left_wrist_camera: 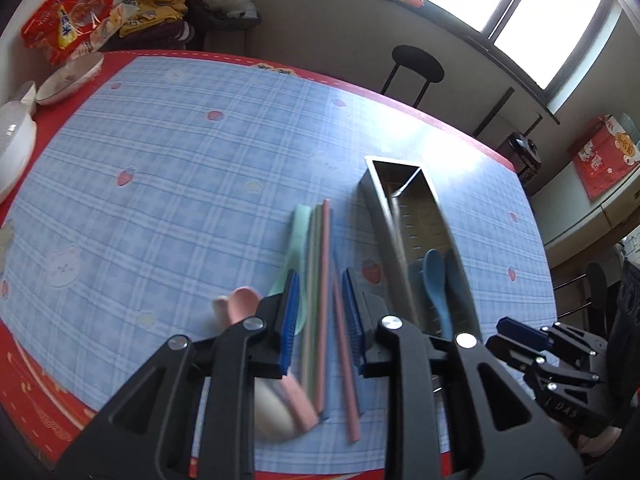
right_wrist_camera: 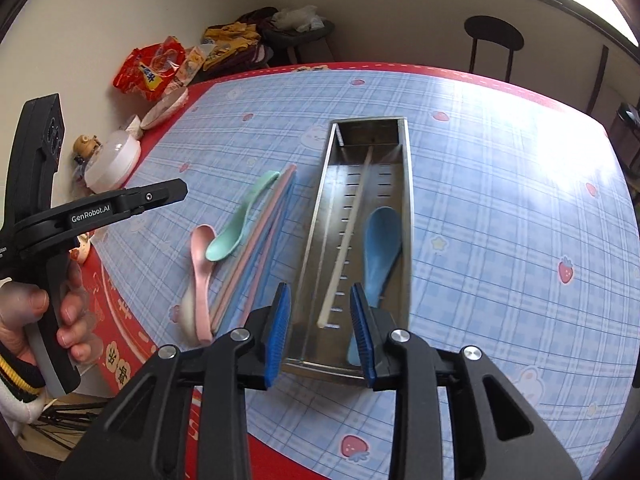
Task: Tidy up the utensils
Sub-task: 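Grasp the beige spoon with the left gripper while the right gripper grasps the pink spoon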
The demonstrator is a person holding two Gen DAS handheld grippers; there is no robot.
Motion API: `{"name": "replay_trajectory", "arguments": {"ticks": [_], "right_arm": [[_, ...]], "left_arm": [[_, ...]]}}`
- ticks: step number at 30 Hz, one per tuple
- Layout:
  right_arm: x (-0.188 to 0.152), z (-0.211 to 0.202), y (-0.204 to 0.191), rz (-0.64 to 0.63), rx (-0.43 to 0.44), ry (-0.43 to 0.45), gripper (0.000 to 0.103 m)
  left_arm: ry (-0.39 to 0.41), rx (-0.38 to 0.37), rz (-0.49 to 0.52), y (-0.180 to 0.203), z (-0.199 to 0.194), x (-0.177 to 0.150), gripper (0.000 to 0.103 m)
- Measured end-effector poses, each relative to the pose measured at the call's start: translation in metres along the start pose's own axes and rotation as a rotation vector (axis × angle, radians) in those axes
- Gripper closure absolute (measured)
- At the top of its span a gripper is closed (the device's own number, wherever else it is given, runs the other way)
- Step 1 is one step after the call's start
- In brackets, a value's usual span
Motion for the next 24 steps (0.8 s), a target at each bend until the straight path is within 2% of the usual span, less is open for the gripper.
{"name": "replay_trajectory", "arguments": {"ticks": [5, 8, 11, 14, 17, 24], "right_arm": [[-0.013, 0.015, -0.034, -0.048, 0.041, -0.033, 0.073], [-0.016, 0.025, -0.047, -0.035, 0.041, -0.052, 0.072], [-0.019, 0.030, -0.058, -0.018, 0.015, -0.044, 0.073], [-0.020, 0.032, -0.061, 0.032, -0.035, -0.030, 0.072], [-0.025, 0.035, -0.063, 0.088, -0.076, -0.036, 0.072], [-0.036, 0.037, -0.074, 0.137, -0.138, -0.034, 0.072]], "left_arm": [[-0.064, 0.042, -0.039, -0.045, -0.005, -0.046, 0.078], [-0.098, 0.023, -0.074, -0.064, 0.005, -0.066, 0.078], [-0.136, -0.016, -0.054, -0.065, 0.021, -0.080, 0.076], [-0.169, -0.066, 0.005, -0.056, 0.038, -0.086, 0.068], [-0.188, -0.123, 0.038, -0.053, 0.047, -0.090, 0.067], [-0.202, -0.177, 0.058, -0.064, 0.060, -0.081, 0.064]]}}
Point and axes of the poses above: each gripper's, at about its wrist camera, not at the fingertips, and z roughly the way its jaws point, y to its right, x to its top, the point moved 1 cm from there along z, roughly the way its jaws point, and after that the axes turned 8 degrees about z, right-handed, at the moved point
